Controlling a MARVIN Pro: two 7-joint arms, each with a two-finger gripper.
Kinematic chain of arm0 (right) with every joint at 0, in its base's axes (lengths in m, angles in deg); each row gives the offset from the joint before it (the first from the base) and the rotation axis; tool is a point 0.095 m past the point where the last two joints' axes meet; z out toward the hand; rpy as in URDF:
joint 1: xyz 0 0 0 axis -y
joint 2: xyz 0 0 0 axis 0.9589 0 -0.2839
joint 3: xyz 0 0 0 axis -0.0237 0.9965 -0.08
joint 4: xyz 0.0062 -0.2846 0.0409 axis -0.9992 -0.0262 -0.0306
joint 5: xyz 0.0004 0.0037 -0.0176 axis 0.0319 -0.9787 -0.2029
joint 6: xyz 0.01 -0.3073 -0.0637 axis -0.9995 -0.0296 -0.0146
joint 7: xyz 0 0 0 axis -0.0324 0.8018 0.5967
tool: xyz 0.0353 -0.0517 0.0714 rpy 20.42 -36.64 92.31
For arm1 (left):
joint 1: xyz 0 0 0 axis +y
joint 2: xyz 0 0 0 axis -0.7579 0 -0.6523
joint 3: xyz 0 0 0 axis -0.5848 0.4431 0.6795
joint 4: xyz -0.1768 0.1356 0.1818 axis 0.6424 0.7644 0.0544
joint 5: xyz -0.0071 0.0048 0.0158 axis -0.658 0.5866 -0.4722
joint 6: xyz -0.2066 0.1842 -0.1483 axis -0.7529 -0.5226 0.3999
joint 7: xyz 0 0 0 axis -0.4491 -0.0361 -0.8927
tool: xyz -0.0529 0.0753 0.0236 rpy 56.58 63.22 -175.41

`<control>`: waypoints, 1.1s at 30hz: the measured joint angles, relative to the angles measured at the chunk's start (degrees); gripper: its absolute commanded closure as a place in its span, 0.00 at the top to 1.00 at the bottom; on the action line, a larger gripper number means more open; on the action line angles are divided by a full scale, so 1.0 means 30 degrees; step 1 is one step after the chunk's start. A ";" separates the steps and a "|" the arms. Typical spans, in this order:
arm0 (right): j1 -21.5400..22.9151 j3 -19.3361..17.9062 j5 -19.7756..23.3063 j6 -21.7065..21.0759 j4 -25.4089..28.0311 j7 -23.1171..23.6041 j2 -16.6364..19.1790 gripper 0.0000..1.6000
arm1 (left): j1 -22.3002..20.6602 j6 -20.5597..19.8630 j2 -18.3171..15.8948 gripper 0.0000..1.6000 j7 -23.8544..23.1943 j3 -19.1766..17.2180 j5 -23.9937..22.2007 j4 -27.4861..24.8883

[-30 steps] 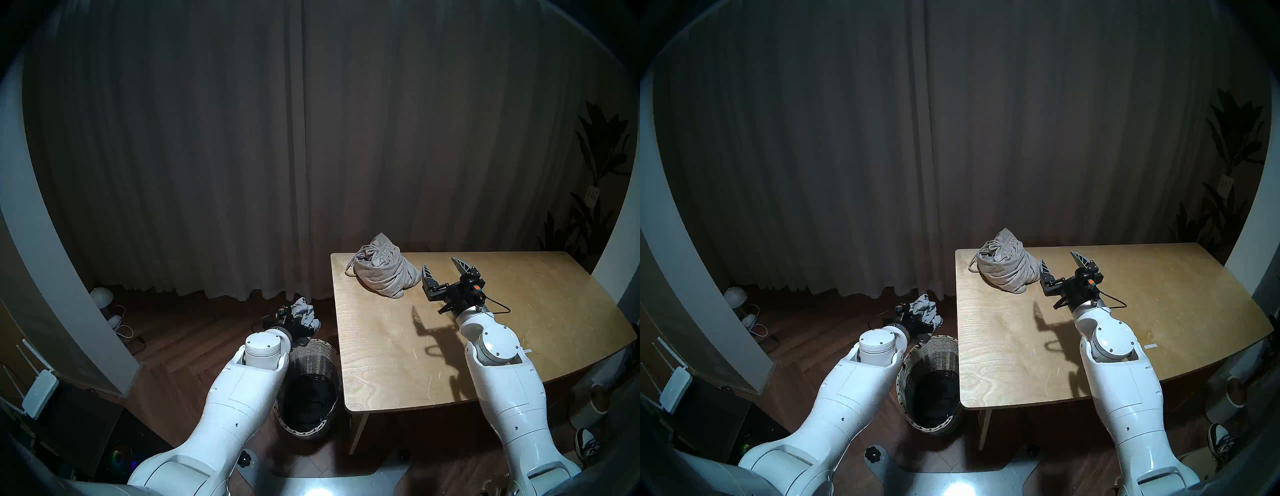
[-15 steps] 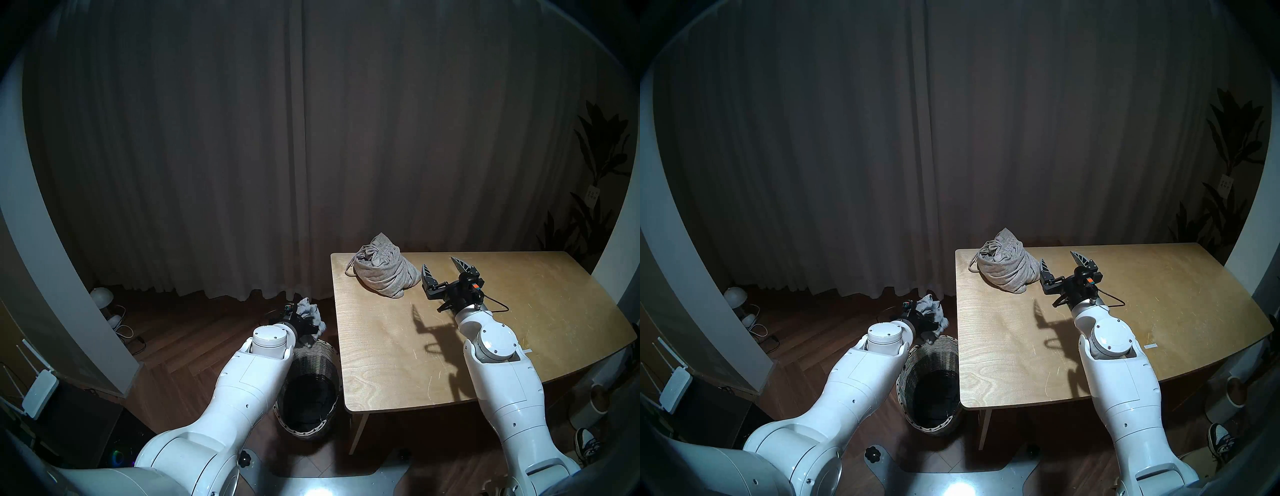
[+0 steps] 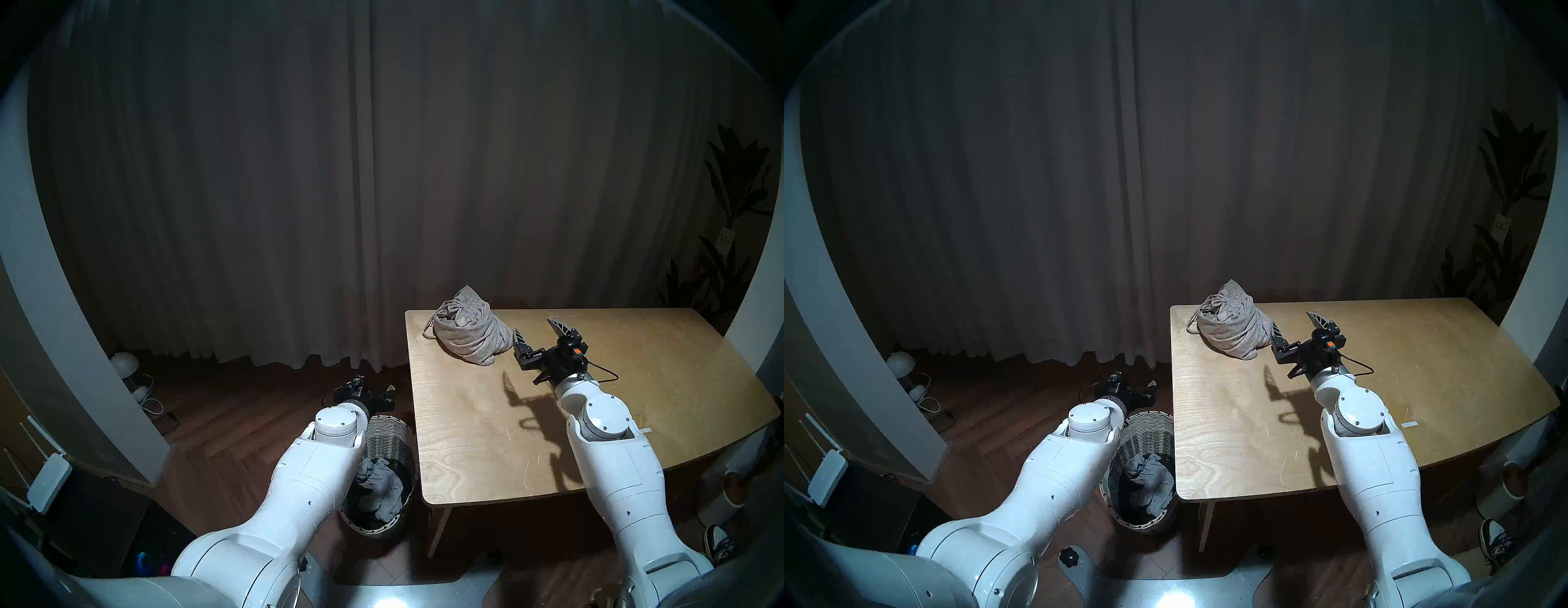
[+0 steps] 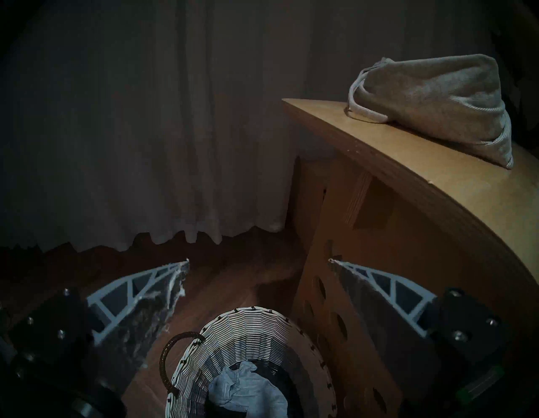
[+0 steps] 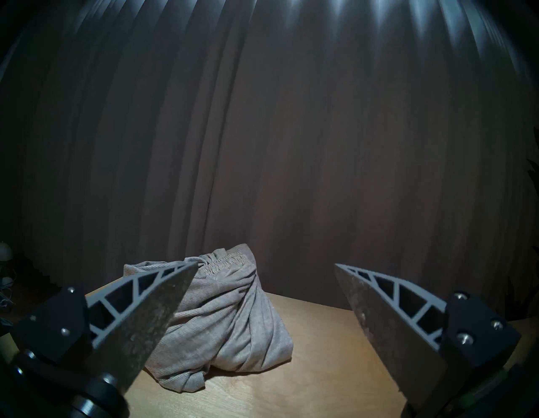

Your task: Toss clothes into the laundry hamper

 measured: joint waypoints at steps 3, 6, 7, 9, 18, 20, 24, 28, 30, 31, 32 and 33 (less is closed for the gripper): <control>0.0216 0.0265 -0.0088 -0.0001 0.0073 0.0124 -0.0078 1.00 | 0.0423 0.0493 -0.0142 1.00 0.0729 -0.0521 -0.0148 -0.0724; 0.0427 0.0543 -0.0140 -0.0005 0.0165 0.0237 -0.0209 1.00 | 0.0740 0.0881 -0.0575 1.00 0.1437 -0.1154 -0.0194 -0.1464; 0.0530 0.0676 -0.0154 -0.0013 0.0194 0.0278 -0.0284 1.00 | 0.0866 0.1013 -0.0846 1.00 0.1756 -0.1448 -0.0171 -0.1790; 0.0724 0.0886 -0.0171 -0.0025 0.0207 0.0321 -0.0417 1.00 | 0.1054 0.1188 -0.1295 1.00 0.2192 -0.2007 -0.0010 -0.2272; 0.1562 0.1692 -0.0408 -0.0257 -0.0089 0.0159 -0.0974 1.00 | 0.2278 0.1374 -0.3144 1.00 0.3791 -0.4518 0.1043 -0.4188; 0.1788 0.1869 -0.0551 -0.0402 -0.0378 0.0037 -0.1083 1.00 | 0.2750 0.1375 -0.3618 1.00 0.4169 -0.5230 0.1265 -0.4665; 0.2254 0.2173 -0.0876 -0.0773 -0.1309 -0.0251 -0.1259 1.00 | 0.3636 0.1377 -0.4441 1.00 0.4612 -0.6186 0.1540 -0.5504; 0.2959 0.2574 -0.1315 -0.1271 -0.2654 -0.0656 -0.1503 1.00 | 0.4635 0.1391 -0.5010 1.00 0.4859 -0.6782 0.1758 -0.6526; 0.3293 0.2764 -0.1522 -0.1473 -0.3183 -0.0860 -0.1641 1.00 | 0.5040 0.1404 -0.5117 1.00 0.4898 -0.6896 0.1828 -0.6997; 0.3483 0.2885 -0.1640 -0.1583 -0.3450 -0.0981 -0.1739 1.00 | 0.5269 0.1420 -0.5158 1.00 0.4908 -0.6932 0.1864 -0.7276; 0.3670 0.3005 -0.1757 -0.1676 -0.3694 -0.1093 -0.1837 1.00 | 0.5478 0.1433 -0.5177 1.00 0.4909 -0.6946 0.1893 -0.7537; 0.3836 0.3110 -0.1861 -0.1752 -0.3900 -0.1186 -0.1924 1.00 | 0.5657 0.1447 -0.5186 1.00 0.4909 -0.6947 0.1918 -0.7773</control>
